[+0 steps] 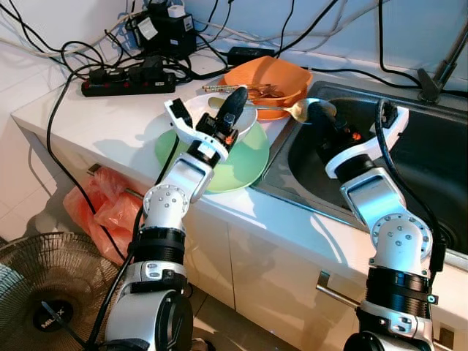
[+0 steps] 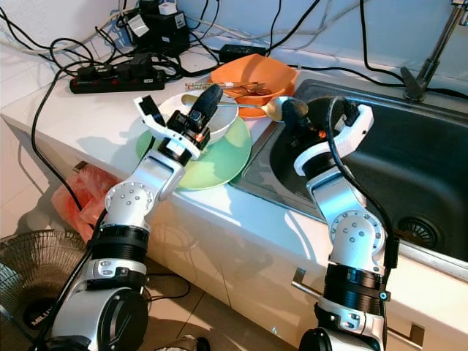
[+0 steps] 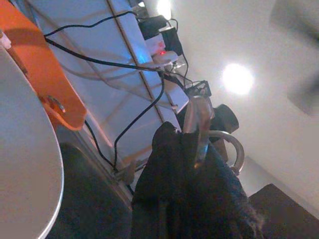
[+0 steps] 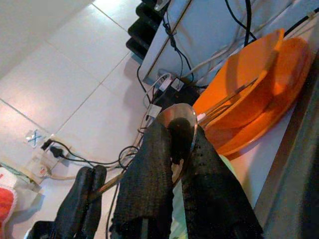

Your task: Kitchen organization

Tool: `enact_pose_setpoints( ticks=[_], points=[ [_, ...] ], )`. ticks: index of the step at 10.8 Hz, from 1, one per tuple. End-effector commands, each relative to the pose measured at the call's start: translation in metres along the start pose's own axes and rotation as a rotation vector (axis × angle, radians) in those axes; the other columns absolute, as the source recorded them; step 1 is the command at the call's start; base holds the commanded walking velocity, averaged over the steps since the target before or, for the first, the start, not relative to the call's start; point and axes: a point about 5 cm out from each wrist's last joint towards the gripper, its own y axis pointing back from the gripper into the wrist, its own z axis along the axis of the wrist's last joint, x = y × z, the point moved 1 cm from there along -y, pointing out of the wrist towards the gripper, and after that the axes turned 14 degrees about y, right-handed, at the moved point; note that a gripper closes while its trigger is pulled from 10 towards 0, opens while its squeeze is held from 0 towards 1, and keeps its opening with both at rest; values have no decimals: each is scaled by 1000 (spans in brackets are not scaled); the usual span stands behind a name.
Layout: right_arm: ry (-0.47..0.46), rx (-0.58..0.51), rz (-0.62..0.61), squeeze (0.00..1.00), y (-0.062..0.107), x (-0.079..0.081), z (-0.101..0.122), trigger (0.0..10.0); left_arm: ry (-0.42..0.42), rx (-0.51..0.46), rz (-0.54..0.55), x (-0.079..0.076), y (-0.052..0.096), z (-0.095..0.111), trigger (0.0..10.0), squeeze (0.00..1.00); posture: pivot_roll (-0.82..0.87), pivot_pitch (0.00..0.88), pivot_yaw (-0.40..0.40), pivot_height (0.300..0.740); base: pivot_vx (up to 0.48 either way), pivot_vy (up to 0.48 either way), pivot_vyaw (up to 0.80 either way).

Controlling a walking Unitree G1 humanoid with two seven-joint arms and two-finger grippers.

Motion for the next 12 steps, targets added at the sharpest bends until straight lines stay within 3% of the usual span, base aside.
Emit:
enact_pose_setpoints(
  ticks=[1,2,3,4,9,12],
  points=[
    [15,7,22,0,-6,8,1,0,73,115,60,17,-3,-51,0,0,-13,44,90,740,0,0,0],
    [14,4,19,0,-7,8,1,0,47,135,77,19,-3,-53,2078,0,-13,43,91,740,0,0,0],
    [11,0,16,0,-7,7,2,0,21,159,97,22,-2,-56,10000,196,-14,42,91,740,0,0,0],
    [10,-2,14,0,-7,6,2,0,-10,184,122,26,-1,-59,10000,1000,-12,40,92,740,0,0,0],
    [-4,-36,-20,0,-9,2,5,0,-93,190,148,28,2,-54,10000,1000,-3,37,90,740,0,0,0],
    [-24,-114,-96,0,-8,-9,17,0,-218,224,148,24,4,-52,10000,1000,-3,35,94,740,0,0,0]
  ],
)
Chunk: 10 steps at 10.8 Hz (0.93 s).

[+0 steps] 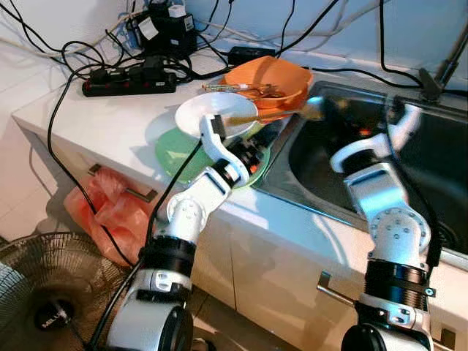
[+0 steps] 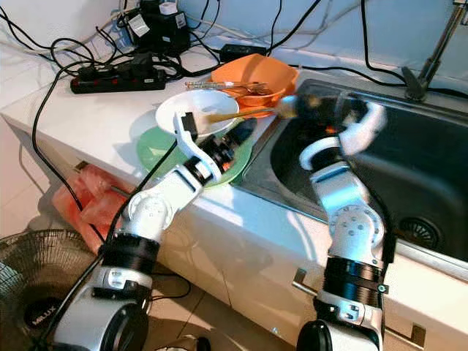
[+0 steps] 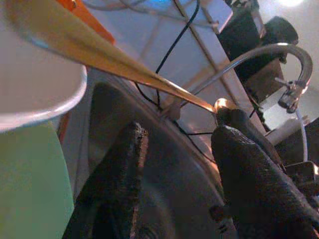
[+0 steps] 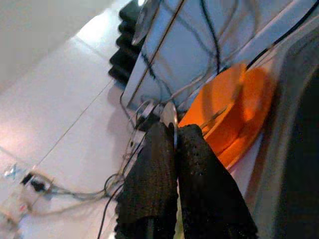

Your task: Kitchen organization

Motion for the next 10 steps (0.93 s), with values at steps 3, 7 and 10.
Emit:
enact_pose_setpoints(
  ticks=[3,7,10],
  points=[
    [10,-98,-105,0,-5,-15,19,0,-31,1,-3,-1,4,-9,10000,1000,1,37,92,740,0,0,0],
    [553,-35,-263,0,0,-52,24,0,-334,47,50,1,19,-7,10000,1000,7,46,90,740,0,0,0],
    [852,-36,-319,0,-1,-62,30,0,-507,117,84,7,24,-11,10000,1000,6,48,93,740,0,0,0]
  ],
)
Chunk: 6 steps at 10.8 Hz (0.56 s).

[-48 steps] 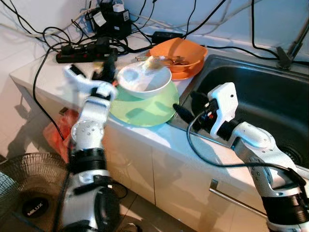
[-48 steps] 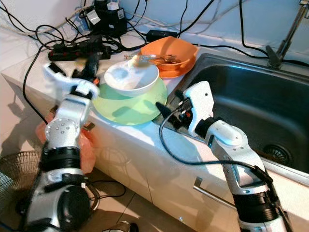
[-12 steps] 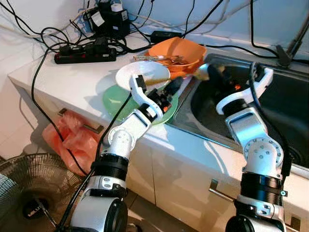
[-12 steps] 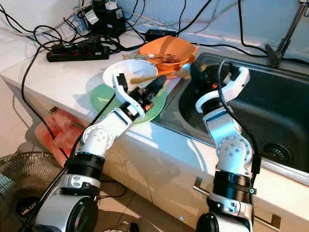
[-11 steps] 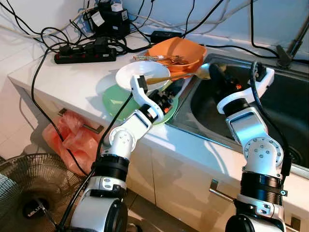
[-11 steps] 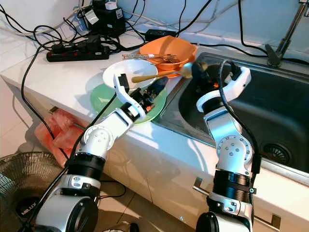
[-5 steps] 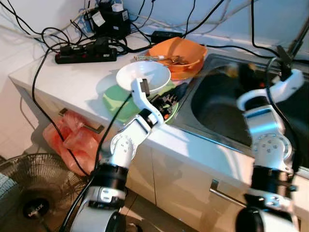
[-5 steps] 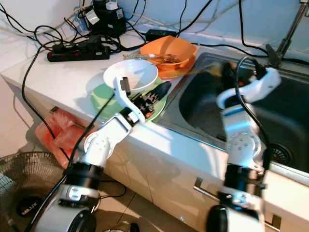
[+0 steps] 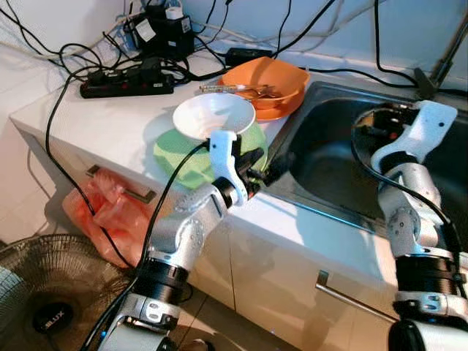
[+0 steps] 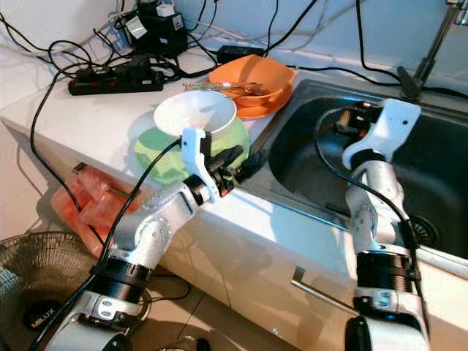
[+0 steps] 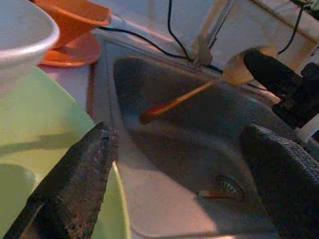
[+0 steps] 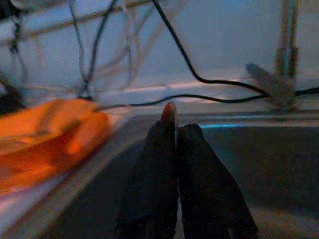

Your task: Kitchen organization

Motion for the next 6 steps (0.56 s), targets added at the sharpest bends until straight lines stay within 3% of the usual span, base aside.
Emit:
enact_pose_setpoints(
  ticks=[1,2,3,4,5,6],
  points=[
    [49,9,-14,0,-1,-3,-4,0,-44,-9,-9,-3,2,3,10000,1000,9,50,90,740,0,0,0],
    [126,36,2,0,-1,-4,-13,3294,-80,-2,-11,-3,4,2,10000,1000,9,50,89,740,0,0,0],
    [205,69,27,0,0,-1,-21,9490,-130,19,-6,-4,6,1,10000,988,11,50,87,740,0,0,0],
    [235,90,74,0,1,4,-28,10000,-172,40,0,-2,8,-1,10000,886,14,51,87,740,0,0,0],
    [246,115,115,0,2,9,-34,10000,-188,54,5,-1,10,-2,10000,859,15,52,87,740,0,0,0],
    [251,134,142,0,3,12,-39,10000,-215,74,16,3,12,-4,10000,765,17,54,89,740,0,0,0]
  ],
)
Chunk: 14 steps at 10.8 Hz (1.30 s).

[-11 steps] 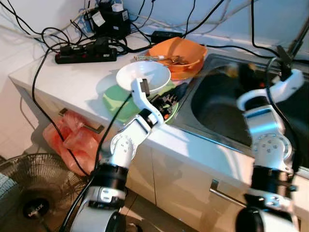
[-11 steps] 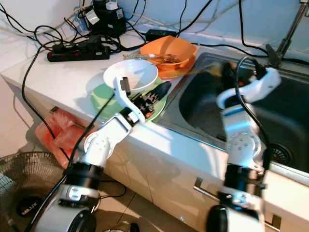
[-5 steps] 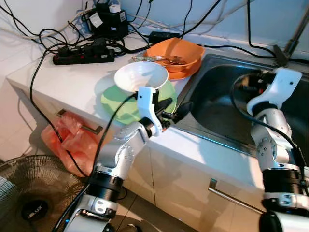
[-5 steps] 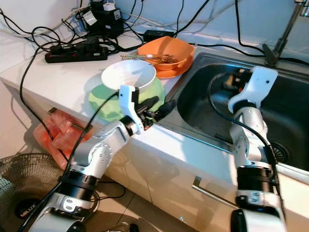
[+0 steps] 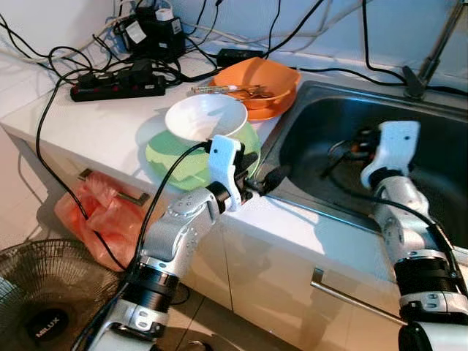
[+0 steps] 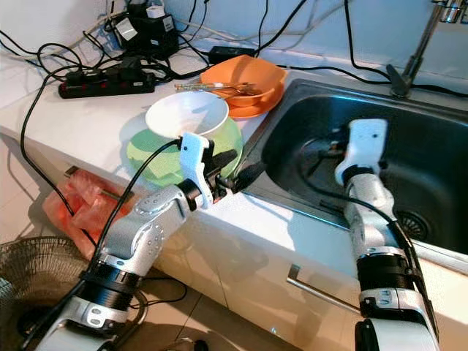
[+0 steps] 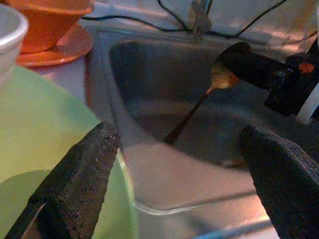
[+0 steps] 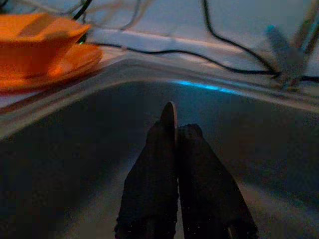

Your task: Kitchen organization

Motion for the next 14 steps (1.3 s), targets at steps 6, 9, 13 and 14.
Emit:
enact_pose_setpoints(
  ticks=[6,9,13,14],
  points=[
    [6,81,95,1000,0,12,-16,10000,-67,50,-25,-1,3,-4,10000,620,16,58,87,740,0,0,0],
    [4,81,96,1000,-1,11,-15,10000,-71,41,-21,-1,3,-2,10000,612,15,54,84,740,0,0,0],
    [43,-65,-57,1000,-4,-12,13,10000,-108,-68,81,11,8,19,10000,612,17,43,81,740,0,0,0],
    [47,-140,-89,1000,-4,-15,27,10000,-116,-100,112,15,11,25,10000,612,20,41,81,740,0,0,0]
  ],
)
